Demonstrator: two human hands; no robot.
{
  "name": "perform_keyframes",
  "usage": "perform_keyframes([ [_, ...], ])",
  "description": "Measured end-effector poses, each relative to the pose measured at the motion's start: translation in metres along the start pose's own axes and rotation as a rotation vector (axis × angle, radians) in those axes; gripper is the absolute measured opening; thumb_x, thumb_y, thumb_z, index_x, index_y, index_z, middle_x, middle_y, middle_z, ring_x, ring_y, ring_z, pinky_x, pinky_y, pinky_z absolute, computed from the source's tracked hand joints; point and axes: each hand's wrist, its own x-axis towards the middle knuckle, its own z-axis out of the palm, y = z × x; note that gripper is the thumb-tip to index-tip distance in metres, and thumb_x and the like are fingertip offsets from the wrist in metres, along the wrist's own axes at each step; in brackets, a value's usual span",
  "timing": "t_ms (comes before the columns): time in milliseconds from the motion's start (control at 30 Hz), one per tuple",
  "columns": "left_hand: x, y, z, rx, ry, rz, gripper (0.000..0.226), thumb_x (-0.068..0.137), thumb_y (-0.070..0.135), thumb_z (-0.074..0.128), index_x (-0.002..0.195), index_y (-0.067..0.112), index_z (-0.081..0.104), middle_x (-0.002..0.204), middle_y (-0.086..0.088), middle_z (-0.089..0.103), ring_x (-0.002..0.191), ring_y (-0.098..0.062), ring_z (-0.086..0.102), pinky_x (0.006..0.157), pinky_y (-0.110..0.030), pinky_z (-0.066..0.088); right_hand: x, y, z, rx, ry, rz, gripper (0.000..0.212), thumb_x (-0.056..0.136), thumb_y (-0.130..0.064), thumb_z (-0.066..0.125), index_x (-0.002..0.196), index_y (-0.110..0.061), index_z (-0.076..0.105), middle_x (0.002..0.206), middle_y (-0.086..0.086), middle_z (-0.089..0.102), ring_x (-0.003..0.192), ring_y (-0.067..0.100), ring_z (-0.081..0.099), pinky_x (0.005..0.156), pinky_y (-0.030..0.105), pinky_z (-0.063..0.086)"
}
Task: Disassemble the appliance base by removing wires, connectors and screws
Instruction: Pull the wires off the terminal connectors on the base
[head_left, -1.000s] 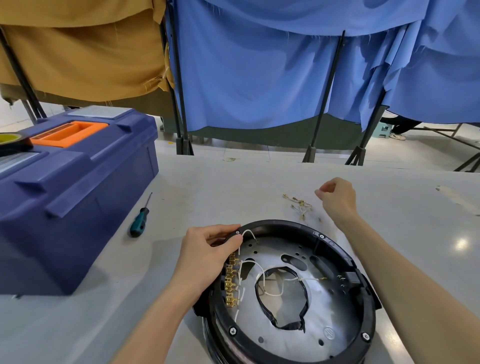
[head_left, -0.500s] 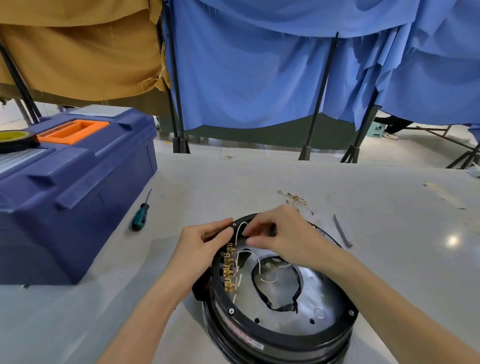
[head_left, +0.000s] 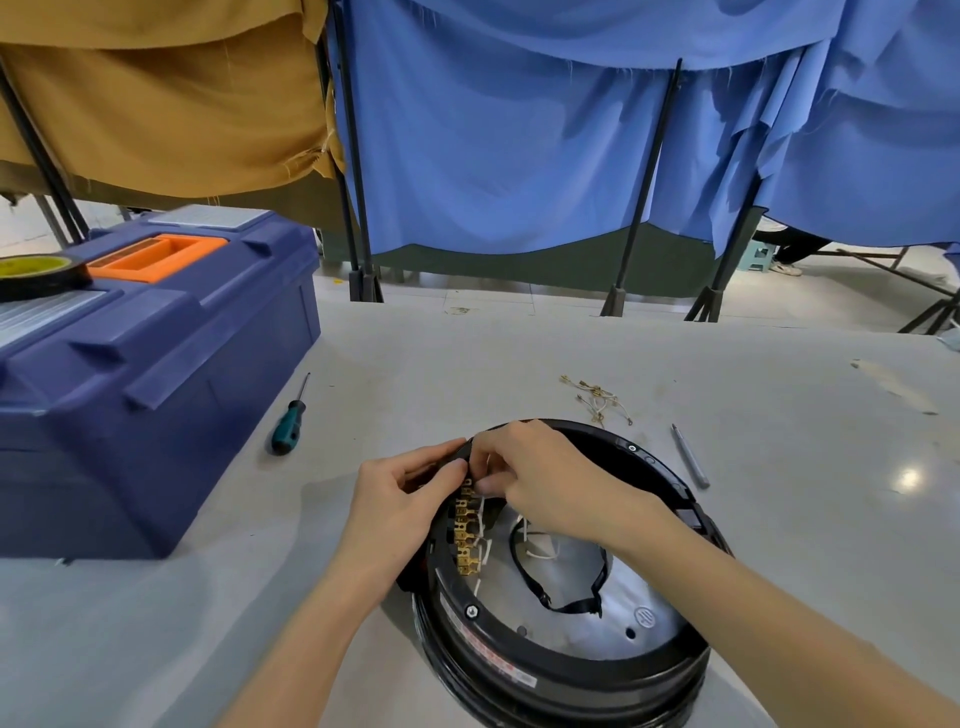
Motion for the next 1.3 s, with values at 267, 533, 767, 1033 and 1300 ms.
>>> perform_keyframes([
  [267,0.001,-0.003,0.001,-0.003,0.023,0.014,0.022,0.087,0.012,0.068,0.099,0.029,0.076,0.095,0.009,0.076,0.095,-0.006,0.070,0.087,-0.027,0.053,-0.002,-0.004,-0.005,0.136,-0.043,0.026,0.012,0.087,-0.009,0.065,0.078,-0.016,0.061,0.060,-0.005,0.048,0.054,0.004,0.041,0.052,0.016,0.029],
  [533,0.002,-0.005,0.000,-0.013,0.038,0.013,0.023,0.084,0.015,0.072,0.089,0.036,0.077,0.091,0.009,0.076,0.090,-0.008,0.072,0.078,-0.024,0.056,0.001,-0.007,0.001,0.132,0.016,0.136,0.013,0.080,-0.004,0.062,0.067,-0.006,0.065,0.055,0.000,0.050,0.052,0.011,0.043,0.049,0.019,0.032],
  [767,0.002,-0.004,0.001,-0.029,0.053,-0.007,0.021,0.084,0.013,0.071,0.091,0.032,0.077,0.090,0.007,0.076,0.089,-0.009,0.072,0.079,-0.025,0.056,-0.001,-0.002,-0.002,0.223,0.005,0.200,0.022,0.080,-0.003,0.065,0.060,-0.012,0.061,0.052,-0.002,0.050,0.050,0.009,0.042,0.050,0.019,0.034],
  [1033,0.002,-0.003,0.002,-0.064,0.052,0.001,0.023,0.083,0.010,0.072,0.085,0.032,0.078,0.089,0.006,0.077,0.087,-0.009,0.072,0.074,-0.017,0.056,-0.012,0.006,-0.004,0.331,0.031,0.139,0.005,0.084,-0.013,0.070,0.080,-0.012,0.072,0.057,-0.004,0.056,0.044,0.001,0.047,0.047,0.013,0.036],
  [1300,0.002,-0.002,-0.001,-0.085,-0.017,-0.026,0.021,0.085,0.011,0.070,0.094,0.029,0.076,0.092,0.005,0.076,0.089,-0.010,0.072,0.071,-0.015,0.054,-0.023,-0.003,-0.003,0.246,0.060,0.027,0.002,0.077,-0.022,0.077,0.077,-0.021,0.075,0.054,-0.011,0.058,0.050,-0.002,0.050,0.052,0.010,0.036],
])
